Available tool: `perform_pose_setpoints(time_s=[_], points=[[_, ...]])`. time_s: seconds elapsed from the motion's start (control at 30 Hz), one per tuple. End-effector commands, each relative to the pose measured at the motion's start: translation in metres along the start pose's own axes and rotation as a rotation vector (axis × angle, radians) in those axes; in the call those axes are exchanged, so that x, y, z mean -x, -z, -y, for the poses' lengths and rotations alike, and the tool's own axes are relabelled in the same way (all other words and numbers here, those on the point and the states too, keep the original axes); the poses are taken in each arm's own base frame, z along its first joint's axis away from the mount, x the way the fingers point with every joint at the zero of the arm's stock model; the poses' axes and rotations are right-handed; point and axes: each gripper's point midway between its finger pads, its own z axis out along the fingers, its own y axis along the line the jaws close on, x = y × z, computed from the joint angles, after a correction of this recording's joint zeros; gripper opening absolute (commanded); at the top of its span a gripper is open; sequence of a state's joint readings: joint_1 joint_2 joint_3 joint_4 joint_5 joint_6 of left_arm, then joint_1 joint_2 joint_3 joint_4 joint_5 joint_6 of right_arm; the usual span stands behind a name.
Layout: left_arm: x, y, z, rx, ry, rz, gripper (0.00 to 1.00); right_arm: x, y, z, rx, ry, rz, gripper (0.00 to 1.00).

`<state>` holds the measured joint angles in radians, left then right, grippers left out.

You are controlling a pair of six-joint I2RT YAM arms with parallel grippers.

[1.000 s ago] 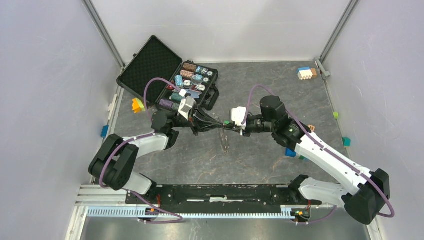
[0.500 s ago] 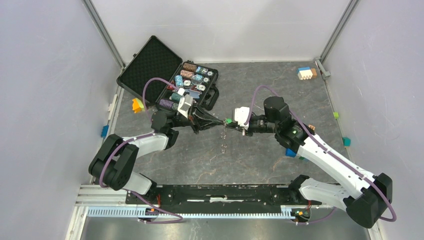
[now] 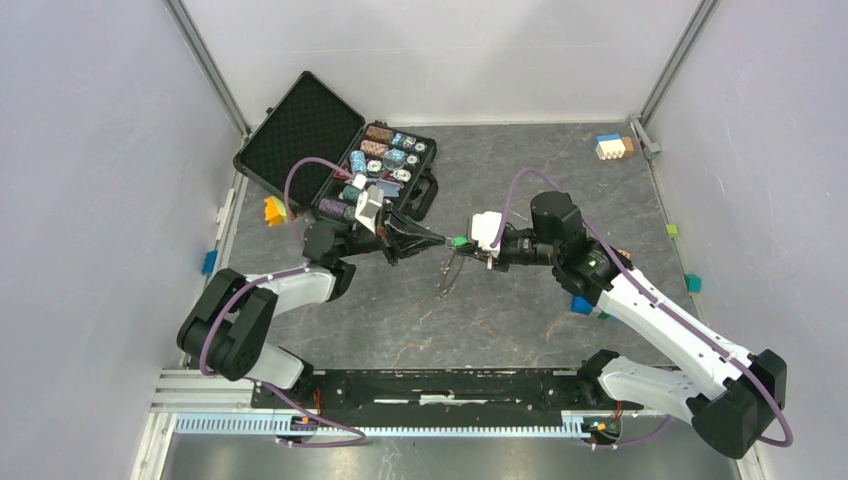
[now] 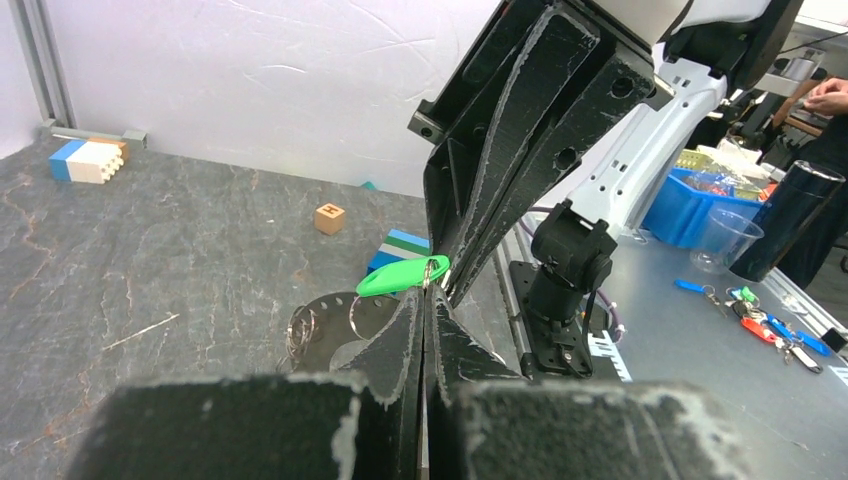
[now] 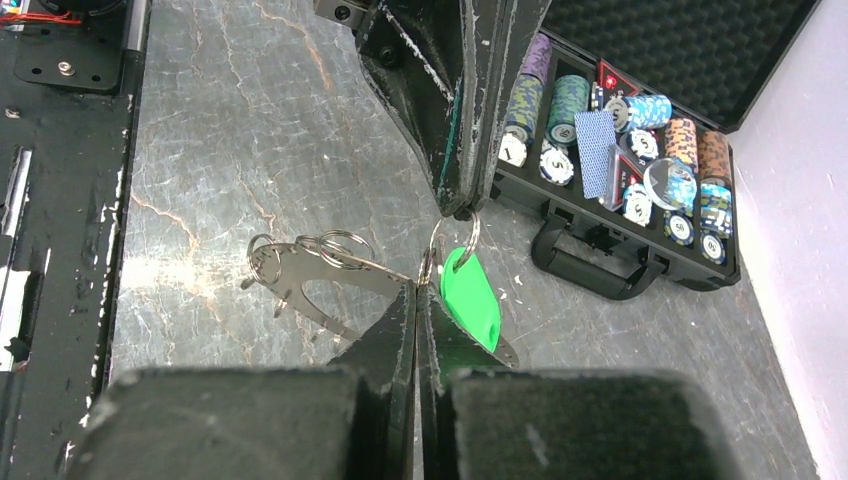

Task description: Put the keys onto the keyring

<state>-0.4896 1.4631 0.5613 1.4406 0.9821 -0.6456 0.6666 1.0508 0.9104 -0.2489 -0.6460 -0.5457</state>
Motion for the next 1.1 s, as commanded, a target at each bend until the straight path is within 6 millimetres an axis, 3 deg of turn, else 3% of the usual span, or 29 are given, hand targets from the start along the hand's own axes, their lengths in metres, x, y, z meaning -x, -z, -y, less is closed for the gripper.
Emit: perform_pose_setpoints(time_s=[0.0,0.4,0.77,1.07], points=[[0.006,0.002,-0.008,0.05,-0.055,0.018,0.02,0.036,0.01,0.014,-0.038,0.049,0.076,0.0],[-0.013,0.001,-0.011,0.034,0.004,-0.044,0.02,0.051,0.009,0.019,-0.014,0.015,0.108,0.0],[-0.012,-0.01,0.002,-0.044,0.024,-0.043,0.02,0.038,-0.003,0.017,0.011,-0.031,0.105,0.0],[-0.013,-0.007,0.008,-0.066,0.006,-0.047,0.03,0.035,0.01,0.026,-0.05,-0.025,0.111,0.0]])
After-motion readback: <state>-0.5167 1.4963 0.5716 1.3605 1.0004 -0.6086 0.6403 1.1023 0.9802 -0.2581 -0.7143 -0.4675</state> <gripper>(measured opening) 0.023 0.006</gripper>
